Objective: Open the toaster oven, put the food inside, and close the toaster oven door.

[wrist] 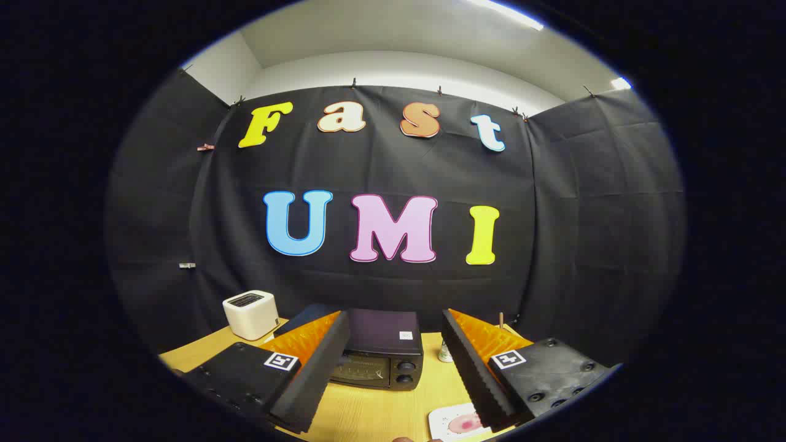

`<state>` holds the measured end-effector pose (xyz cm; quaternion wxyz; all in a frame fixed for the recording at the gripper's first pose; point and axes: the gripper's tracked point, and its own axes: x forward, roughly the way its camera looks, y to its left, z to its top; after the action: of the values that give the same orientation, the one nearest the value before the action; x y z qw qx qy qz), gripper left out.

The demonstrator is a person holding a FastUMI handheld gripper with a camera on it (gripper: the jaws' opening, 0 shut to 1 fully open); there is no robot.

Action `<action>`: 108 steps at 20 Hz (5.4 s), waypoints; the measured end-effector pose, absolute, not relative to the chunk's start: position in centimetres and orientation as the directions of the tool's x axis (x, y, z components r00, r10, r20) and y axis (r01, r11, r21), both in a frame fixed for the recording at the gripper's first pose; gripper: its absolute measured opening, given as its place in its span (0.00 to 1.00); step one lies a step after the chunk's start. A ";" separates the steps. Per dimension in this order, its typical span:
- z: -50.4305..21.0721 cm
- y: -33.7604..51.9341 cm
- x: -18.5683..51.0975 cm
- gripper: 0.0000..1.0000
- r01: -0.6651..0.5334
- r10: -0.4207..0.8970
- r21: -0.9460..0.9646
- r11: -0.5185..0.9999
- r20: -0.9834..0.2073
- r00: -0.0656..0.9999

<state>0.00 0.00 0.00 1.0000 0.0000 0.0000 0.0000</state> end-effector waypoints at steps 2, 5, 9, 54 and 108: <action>0.0 -0.2 -0.1 0.98 0.005 -0.005 -0.005 1.000 0.004 1.000; -0.3 -0.3 -0.4 0.98 0.014 -0.014 0.018 1.000 0.004 1.000; -1.6 -0.1 -0.6 0.98 0.026 -0.025 0.033 0.999 -0.025 0.999; -17.6 12.5 16.2 0.98 0.004 -0.022 -0.068 0.998 -0.264 0.964; -29.0 0.3 -2.7 0.99 -0.048 -0.020 -0.079 0.996 -0.694 0.720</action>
<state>-2.68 0.30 -28.95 0.9263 -0.0454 0.3740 0.0073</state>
